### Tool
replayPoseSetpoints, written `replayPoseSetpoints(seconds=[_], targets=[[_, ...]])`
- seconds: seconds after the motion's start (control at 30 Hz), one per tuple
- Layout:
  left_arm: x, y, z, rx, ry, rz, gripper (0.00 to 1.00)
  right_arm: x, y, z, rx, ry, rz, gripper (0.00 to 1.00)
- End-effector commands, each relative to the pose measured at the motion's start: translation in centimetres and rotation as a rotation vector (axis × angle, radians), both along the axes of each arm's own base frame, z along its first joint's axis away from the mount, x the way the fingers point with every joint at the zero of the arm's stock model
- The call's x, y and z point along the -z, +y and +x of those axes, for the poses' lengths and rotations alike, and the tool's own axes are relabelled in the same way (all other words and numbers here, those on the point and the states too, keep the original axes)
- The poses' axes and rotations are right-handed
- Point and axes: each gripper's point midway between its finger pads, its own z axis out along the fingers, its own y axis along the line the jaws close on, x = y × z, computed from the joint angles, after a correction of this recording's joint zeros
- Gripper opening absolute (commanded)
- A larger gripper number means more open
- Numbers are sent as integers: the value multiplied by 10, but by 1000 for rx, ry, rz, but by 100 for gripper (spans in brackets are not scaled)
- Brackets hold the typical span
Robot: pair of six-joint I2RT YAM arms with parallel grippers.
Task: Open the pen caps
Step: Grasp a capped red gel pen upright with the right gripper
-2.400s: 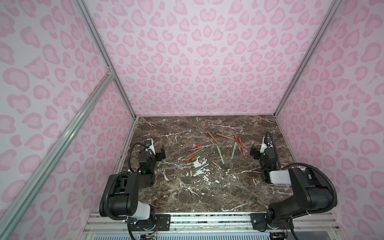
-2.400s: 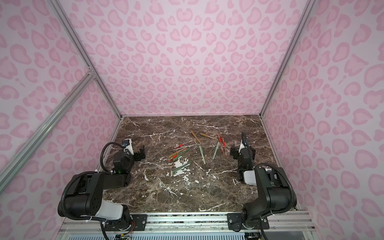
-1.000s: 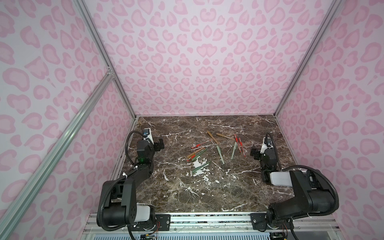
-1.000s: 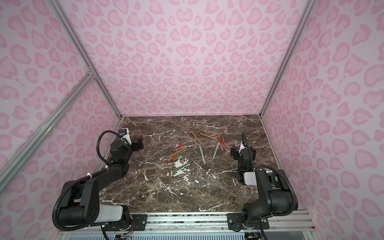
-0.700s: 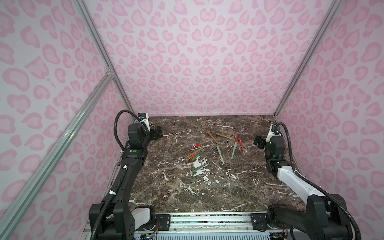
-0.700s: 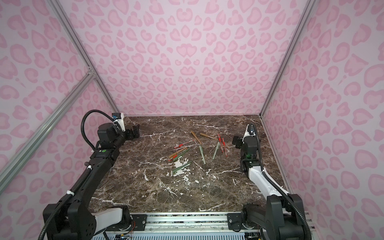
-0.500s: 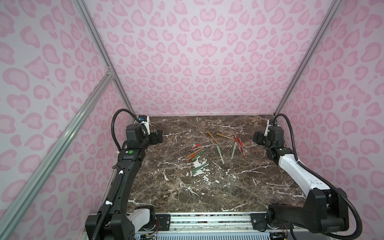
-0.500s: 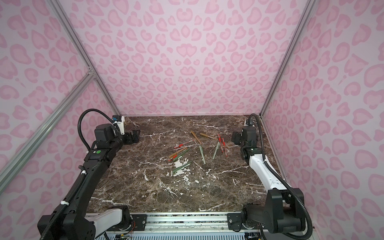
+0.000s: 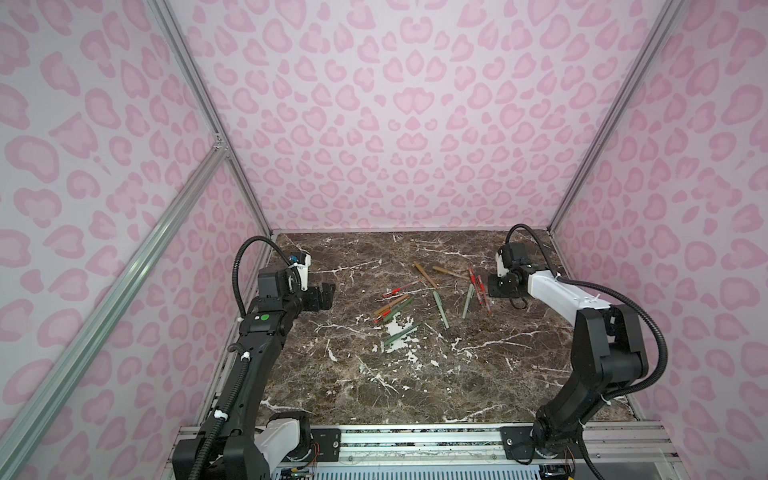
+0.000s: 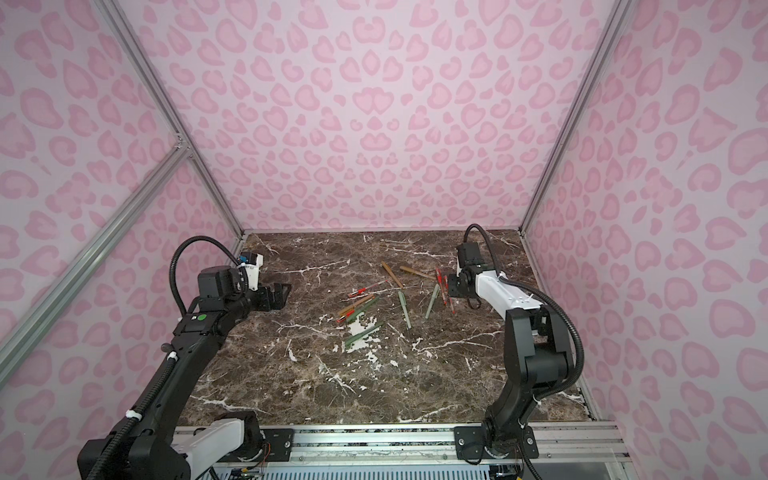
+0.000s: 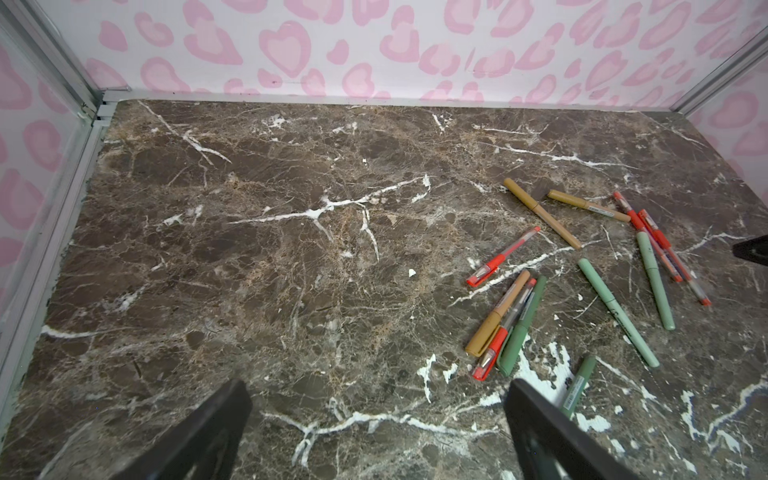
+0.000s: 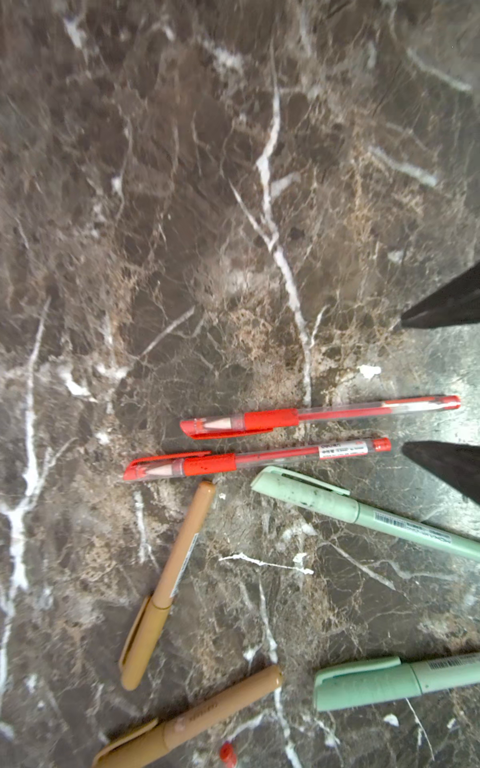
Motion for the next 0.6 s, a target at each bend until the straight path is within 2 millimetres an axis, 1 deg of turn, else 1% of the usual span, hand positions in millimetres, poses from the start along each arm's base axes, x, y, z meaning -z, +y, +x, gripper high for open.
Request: replayPoseSetpoints(seconds=[0.0,0.1,0.2,0.43,0.53,0.57], targets=[[-7,-3,3,13,-28,-16,99,16,-1,-6,-19,80,-12,40],[-10,-3,2,13,-33,-21,99,24,3,-2,-30,113,-3,34],[-11,-4,2,17,-40,-25,99,30,6,4,-34,124,3,32],[-15,-3,0,12,-47,-31,100,41,13,7,-59,152,12,31],[-14,-2,1,8,-44,-28,100,52,11,4,-53,173,4,26],[-14,-2,1,6,-42,-28,100,55,12,2,-53,187,12,25]])
